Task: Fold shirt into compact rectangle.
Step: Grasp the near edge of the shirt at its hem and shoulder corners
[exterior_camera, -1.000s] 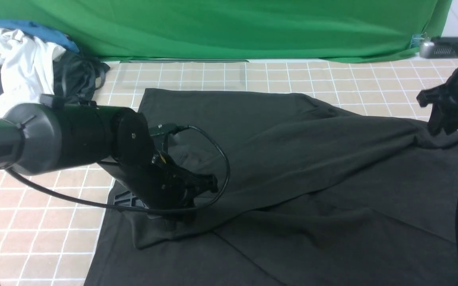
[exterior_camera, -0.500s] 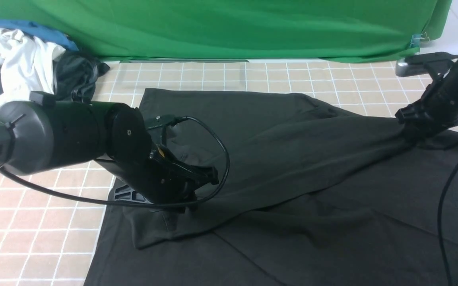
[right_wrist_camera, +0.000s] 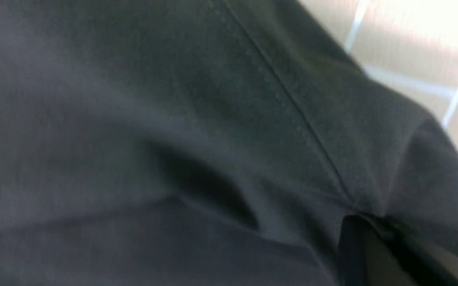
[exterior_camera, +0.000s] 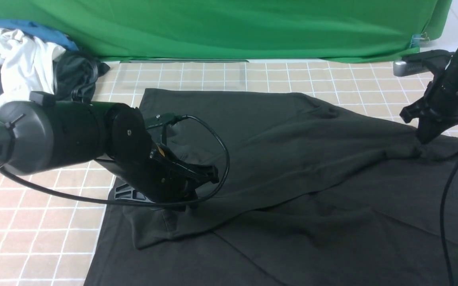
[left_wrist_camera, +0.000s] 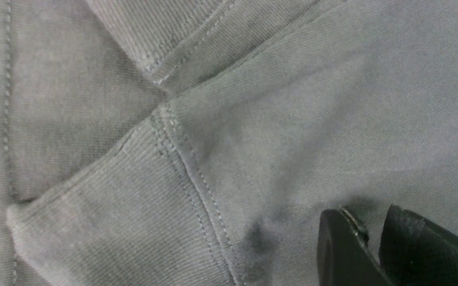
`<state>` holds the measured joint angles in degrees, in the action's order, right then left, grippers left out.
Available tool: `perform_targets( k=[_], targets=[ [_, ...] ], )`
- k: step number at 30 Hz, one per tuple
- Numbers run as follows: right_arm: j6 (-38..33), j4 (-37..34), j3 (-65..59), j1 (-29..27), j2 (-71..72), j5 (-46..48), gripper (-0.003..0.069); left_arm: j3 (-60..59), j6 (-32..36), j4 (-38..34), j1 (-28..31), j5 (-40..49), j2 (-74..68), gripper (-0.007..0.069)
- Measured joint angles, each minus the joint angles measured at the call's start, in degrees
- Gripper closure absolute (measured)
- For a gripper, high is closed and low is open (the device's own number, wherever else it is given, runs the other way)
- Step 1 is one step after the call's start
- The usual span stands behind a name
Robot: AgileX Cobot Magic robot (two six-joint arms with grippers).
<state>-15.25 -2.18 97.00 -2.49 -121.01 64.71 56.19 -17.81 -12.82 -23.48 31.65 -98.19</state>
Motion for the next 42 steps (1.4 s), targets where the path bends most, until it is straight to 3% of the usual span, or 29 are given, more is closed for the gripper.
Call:
perform_targets(
  k=[7,14,18,22,25,27,31,35,39,42],
  targets=[
    [0.00,2.18,0.40,0.00,0.00,3.70,0.0613,0.00,0.00,1.99,0.00,0.23,0.00,0.0471],
    [1.53,4.05,0.40,0.00,0.00,-0.43,0.0586,0.00,0.00,4.37,0.00,1.39,0.00,0.0471],
    [2.44,4.88,0.40,0.00,0.00,-2.51,0.0468,0.00,0.00,4.92,0.00,2.07,0.87,0.0471],
    [4.14,5.05,0.57,0.00,0.00,-2.56,0.0298,0.00,0.00,5.38,0.00,2.91,3.92,0.0471],
    [5.81,5.05,1.98,0.00,0.08,-1.30,0.0260,0.00,0.00,5.78,0.00,3.93,6.77,0.0471],
    [7.51,5.05,3.47,0.22,0.66,-0.24,0.0276,0.00,-1.01,6.14,0.00,4.39,8.84,0.0471],
    [7.83,3.60,6.24,1.45,2.32,1.10,0.0386,0.00,-3.75,7.74,0.00,4.85,11.64,0.0471],
    [4.10,-1.19,7.86,5.30,5.52,1.53,0.0596,0.00,-7.50,11.72,0.00,7.92,12.74,0.0471],
    [2.63,-2.38,7.86,8.08,7.43,2.53,0.0622,-0.04,-9.04,13.21,0.00,11.45,12.74,0.0479],
    [2.10,-2.71,7.80,8.55,8.64,4.19,0.0622,-0.17,-9.11,13.40,0.00,14.18,12.74,0.0525]
  ],
)
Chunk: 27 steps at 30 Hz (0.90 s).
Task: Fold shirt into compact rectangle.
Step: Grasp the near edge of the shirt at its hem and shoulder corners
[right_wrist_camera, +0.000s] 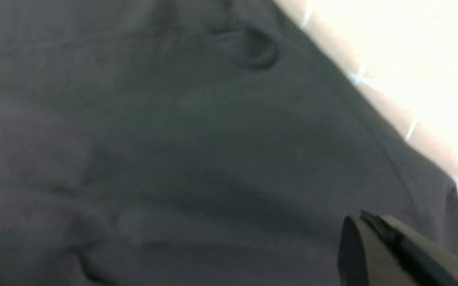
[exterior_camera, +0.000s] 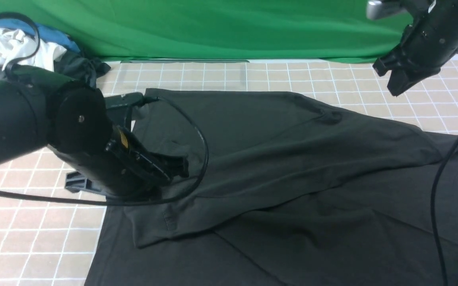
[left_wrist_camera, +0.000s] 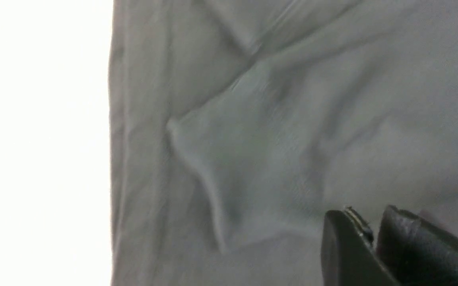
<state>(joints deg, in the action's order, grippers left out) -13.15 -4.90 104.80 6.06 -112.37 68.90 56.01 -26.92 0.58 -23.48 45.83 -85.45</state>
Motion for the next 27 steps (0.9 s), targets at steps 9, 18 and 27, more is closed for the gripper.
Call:
perform_targets(
  k=[9,18,27],
  targets=[
    [-0.09,-2.30,-6.87,0.00,11.78,0.42,0.0622,-7.75,-1.08,-3.68,0.00,0.27,4.15,0.0601],
    [-0.62,-3.68,-24.32,0.00,22.20,-0.42,0.0622,-20.59,-4.52,-5.89,0.00,1.63,12.55,0.0601],
    [-2.18,-8.15,-29.89,0.00,23.67,-3.08,0.0622,-22.85,-6.23,-6.38,0.00,3.86,16.83,0.0601]
  ],
)
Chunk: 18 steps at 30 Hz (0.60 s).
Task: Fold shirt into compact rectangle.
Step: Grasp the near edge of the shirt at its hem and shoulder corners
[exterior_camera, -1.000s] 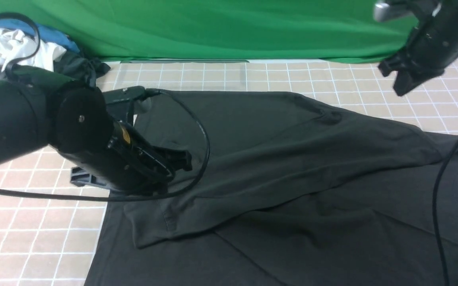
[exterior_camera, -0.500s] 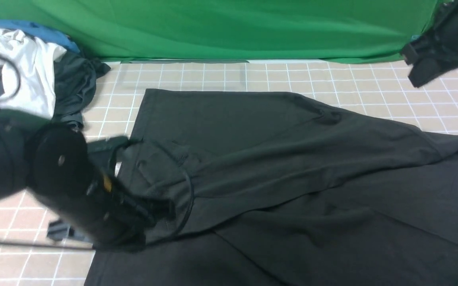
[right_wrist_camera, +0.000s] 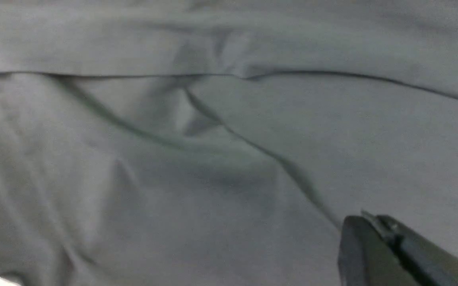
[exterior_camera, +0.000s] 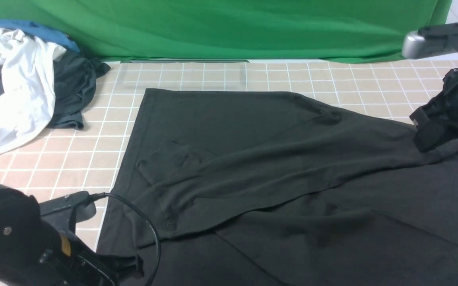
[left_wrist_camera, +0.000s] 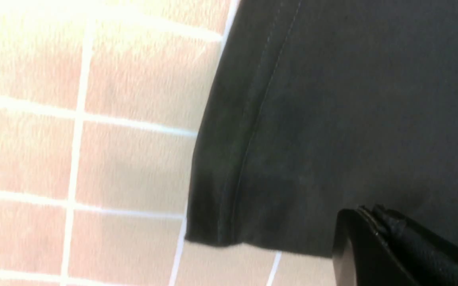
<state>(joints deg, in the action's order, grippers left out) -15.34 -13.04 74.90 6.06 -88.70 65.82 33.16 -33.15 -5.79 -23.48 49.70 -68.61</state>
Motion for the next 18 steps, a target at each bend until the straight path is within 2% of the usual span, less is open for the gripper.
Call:
perform_targets(
  k=[12,18],
  targets=[
    [-2.77,-1.86,-0.11,0.00,2.60,3.13,0.0622,-6.75,-2.75,-1.97,0.00,1.42,3.73,0.0600],
    [-2.83,-2.06,-0.11,0.00,4.73,3.57,0.0622,-7.26,-5.08,-2.36,0.00,4.24,10.63,0.0600]
  ],
)
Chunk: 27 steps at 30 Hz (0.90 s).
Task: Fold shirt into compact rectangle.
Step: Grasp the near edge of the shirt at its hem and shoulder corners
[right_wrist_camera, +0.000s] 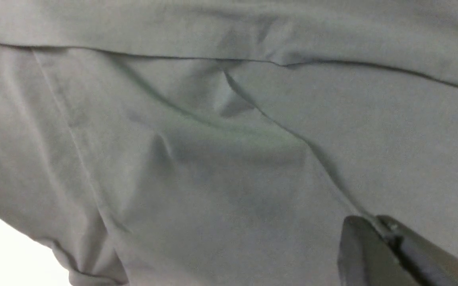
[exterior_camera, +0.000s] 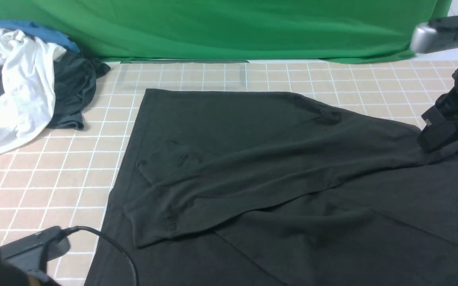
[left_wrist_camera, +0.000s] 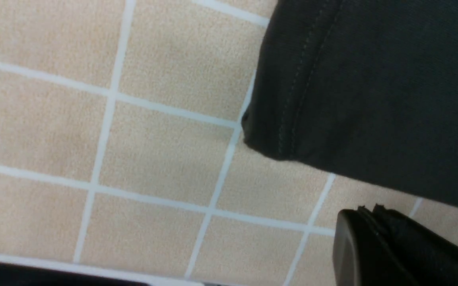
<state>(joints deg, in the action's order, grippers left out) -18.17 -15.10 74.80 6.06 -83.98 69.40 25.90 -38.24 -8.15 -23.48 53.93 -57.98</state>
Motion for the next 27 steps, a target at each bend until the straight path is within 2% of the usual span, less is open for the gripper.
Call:
perform_targets(
  k=[5,10,13,14,19,21,23,27],
  targets=[
    [-0.04,-1.43,0.00,0.00,2.36,0.28,0.0622,-0.04,-7.62,2.00,-0.05,6.64,5.34,0.0600],
    [-0.30,-2.74,0.00,0.00,3.98,0.28,0.0622,-0.04,-12.22,6.30,0.26,4.53,5.50,0.0598],
    [-0.88,-3.08,0.00,0.00,4.04,0.28,0.0622,-0.04,-12.61,7.76,2.54,3.62,3.13,0.0596],
    [-1.34,-3.31,0.00,0.00,4.04,0.28,0.0622,-0.04,-12.39,8.15,4.97,2.67,1.33,0.0596],
    [-1.59,-4.44,0.00,0.00,4.04,0.28,0.0622,-0.04,-4.73,4.10,14.56,-2.56,-3.68,0.0596],
    [-1.58,-5.12,-0.06,0.00,4.04,0.28,0.0622,-0.04,3.05,-1.25,18.87,-5.56,-5.58,0.0596],
    [-1.71,-5.44,-0.07,0.36,4.04,0.28,0.0622,-0.04,6.81,-3.94,20.43,-6.97,-6.89,0.0592],
    [-2.19,-5.51,-0.07,2.58,4.04,0.28,0.0622,-0.04,8.83,-5.10,20.87,-7.66,-8.50,0.0554]
  ],
)
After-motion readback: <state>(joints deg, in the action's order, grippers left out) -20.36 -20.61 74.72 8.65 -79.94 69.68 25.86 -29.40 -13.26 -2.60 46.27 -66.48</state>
